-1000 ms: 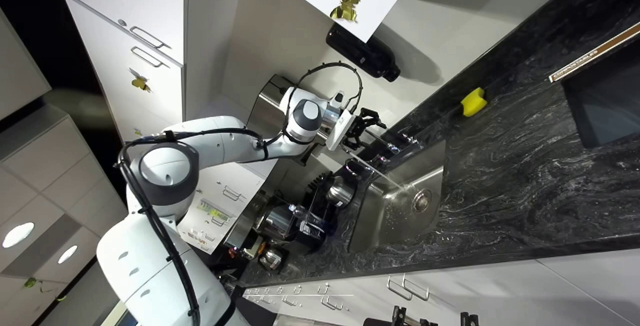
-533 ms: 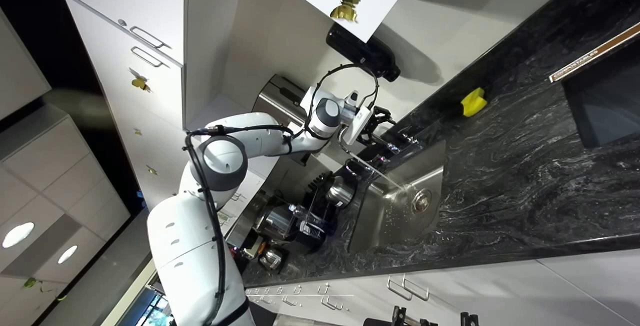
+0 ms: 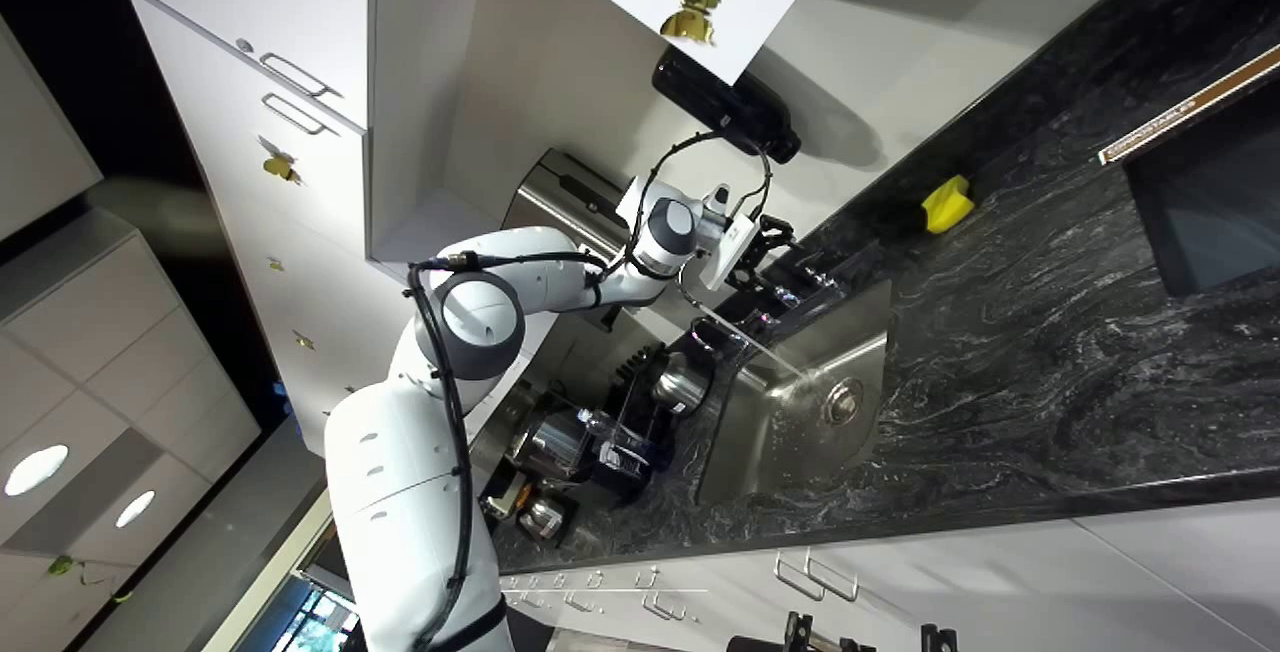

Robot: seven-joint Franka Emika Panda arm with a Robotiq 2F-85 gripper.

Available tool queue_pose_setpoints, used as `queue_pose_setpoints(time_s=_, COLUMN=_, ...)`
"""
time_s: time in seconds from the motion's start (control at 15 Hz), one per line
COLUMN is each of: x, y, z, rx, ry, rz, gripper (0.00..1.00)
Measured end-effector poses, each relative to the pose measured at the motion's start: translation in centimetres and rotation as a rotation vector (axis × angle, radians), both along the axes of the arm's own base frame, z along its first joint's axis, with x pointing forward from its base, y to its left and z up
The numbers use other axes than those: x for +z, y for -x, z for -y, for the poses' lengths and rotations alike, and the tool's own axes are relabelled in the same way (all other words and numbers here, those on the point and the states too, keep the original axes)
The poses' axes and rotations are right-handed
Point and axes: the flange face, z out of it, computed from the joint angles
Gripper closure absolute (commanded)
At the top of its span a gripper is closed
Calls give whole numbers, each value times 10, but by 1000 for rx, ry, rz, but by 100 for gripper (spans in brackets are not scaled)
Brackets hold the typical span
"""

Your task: Close the tap

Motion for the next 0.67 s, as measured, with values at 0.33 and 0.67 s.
queue_pose_setpoints(time_s=0.33, x=-3, y=-6, z=-2, rx=0, ry=-17, rz=60, gripper=0)
queue_pose_setpoints(time_s=0.67, x=-34, y=-18, z=-3, rx=20, ry=-30, rz=113, gripper=0)
